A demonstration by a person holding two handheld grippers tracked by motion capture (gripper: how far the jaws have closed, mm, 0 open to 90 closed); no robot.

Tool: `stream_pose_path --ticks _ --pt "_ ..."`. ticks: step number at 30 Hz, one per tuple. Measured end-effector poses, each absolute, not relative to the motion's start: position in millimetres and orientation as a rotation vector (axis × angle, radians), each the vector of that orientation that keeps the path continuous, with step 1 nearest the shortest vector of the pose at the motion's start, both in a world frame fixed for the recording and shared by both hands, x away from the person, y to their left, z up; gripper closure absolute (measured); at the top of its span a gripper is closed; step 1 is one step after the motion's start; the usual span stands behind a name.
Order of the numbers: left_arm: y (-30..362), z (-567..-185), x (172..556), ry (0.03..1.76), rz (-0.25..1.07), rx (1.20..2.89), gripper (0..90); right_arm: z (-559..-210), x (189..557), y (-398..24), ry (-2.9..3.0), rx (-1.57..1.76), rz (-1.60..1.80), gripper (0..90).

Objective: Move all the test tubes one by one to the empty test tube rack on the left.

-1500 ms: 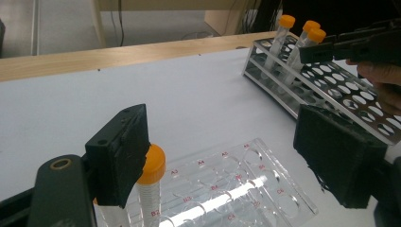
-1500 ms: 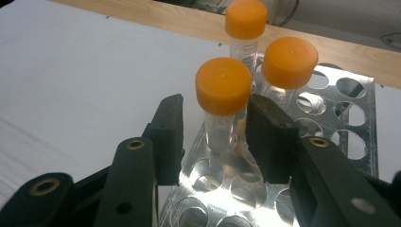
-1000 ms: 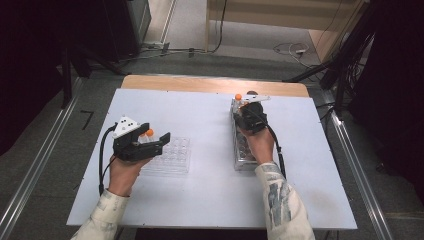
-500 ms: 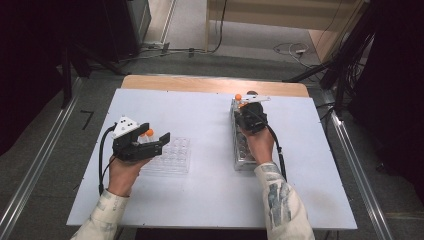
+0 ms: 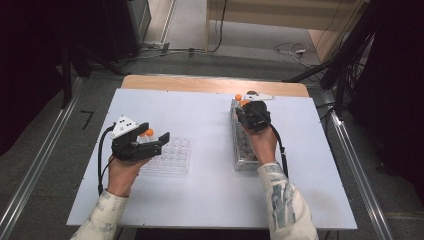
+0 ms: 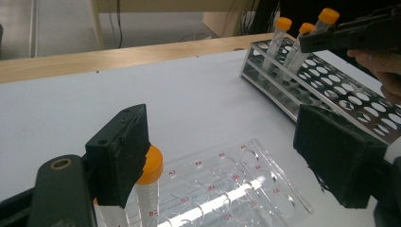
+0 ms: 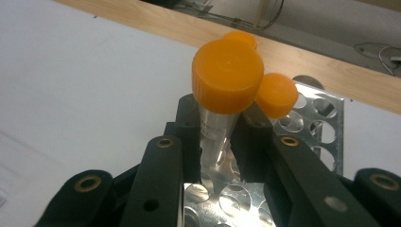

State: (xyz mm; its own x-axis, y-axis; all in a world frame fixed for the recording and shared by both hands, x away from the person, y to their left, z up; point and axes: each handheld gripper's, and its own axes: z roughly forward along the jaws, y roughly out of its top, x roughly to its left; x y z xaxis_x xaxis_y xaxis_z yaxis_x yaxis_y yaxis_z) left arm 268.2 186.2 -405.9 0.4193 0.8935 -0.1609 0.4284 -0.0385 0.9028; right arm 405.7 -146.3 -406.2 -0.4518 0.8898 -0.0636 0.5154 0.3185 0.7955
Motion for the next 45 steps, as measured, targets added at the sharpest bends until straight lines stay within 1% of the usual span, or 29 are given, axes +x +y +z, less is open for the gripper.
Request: stream_pose_path --ticks 13,23,29,39,45 --pt "185 -405 267 1.169 0.57 1.658 19.3 -369 380 -149 2.058 1.138 1.07 72.1" --pt "181 -404 265 1.153 0.564 1.661 18.1 -360 353 -139 2.164 1.027 1.14 72.1" --pt "176 -403 264 1.138 0.553 1.673 17.7 -363 340 -129 2.24 0.956 1.165 72.1" --pt "171 -403 263 1.115 0.544 1.684 16.7 -384 327 -110 2.347 0.91 1.161 72.1" --pt "166 -402 261 1.093 0.507 1.685 15.3 -393 320 -103 2.399 0.874 1.147 72.0"
